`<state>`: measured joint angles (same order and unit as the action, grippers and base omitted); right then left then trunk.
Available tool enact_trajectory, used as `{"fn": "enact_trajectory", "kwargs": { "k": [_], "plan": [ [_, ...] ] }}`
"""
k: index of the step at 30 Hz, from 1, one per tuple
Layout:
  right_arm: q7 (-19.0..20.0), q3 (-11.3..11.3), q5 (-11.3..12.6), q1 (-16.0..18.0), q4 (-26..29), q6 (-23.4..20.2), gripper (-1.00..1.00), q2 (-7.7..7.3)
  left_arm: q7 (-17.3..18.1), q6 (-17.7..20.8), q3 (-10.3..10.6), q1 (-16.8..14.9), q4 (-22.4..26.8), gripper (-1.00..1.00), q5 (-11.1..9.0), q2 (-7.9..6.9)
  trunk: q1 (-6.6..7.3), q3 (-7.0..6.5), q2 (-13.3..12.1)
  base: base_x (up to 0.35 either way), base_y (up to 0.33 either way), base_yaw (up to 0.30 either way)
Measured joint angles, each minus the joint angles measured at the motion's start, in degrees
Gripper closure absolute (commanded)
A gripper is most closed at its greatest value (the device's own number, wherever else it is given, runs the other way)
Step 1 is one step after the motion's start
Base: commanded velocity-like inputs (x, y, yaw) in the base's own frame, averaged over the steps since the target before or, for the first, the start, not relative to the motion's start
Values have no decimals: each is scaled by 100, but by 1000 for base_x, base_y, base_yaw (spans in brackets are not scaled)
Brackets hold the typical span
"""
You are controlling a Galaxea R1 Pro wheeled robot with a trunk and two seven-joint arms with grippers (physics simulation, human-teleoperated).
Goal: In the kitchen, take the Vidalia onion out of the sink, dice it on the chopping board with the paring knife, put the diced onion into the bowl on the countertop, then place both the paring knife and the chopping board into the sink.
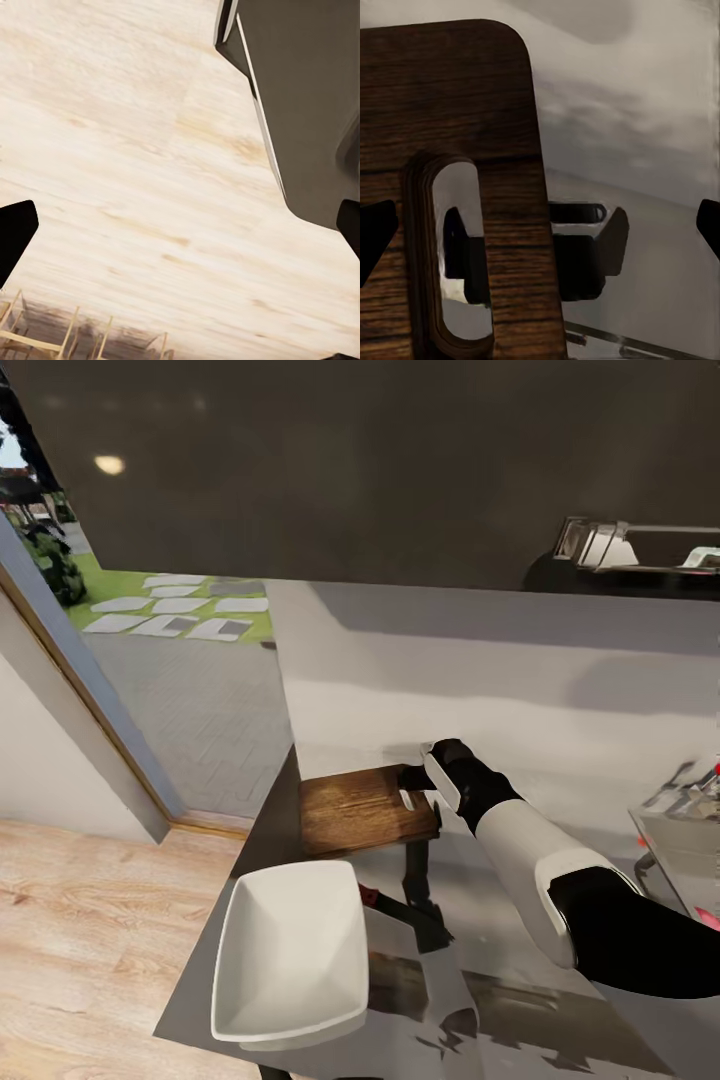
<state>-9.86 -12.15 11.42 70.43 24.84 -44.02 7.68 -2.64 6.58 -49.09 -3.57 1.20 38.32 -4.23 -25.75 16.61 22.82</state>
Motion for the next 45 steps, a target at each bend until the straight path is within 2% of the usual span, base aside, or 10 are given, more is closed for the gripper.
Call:
{"fn": "enact_trajectory", "kwargs": {
  "k": [9, 24, 45],
  "plan": [
    [0, -1, -1, 1, -1, 1, -100, 1, 1, -1, 0, 1, 1, -100, -1, 0, 0, 0, 0, 0, 0, -113],
    [1, 0, 0, 1, -1, 1, -100, 1, 2, -1, 0, 1, -1, -100, -1, 0, 0, 99, 0, 0, 0, -1],
    [-6, 0, -3, 1, -1, 1, -100, 1, 1, -1, 0, 0, 1, -100, -1, 0, 0, 109, 0, 0, 0, 31]
  ]
}}
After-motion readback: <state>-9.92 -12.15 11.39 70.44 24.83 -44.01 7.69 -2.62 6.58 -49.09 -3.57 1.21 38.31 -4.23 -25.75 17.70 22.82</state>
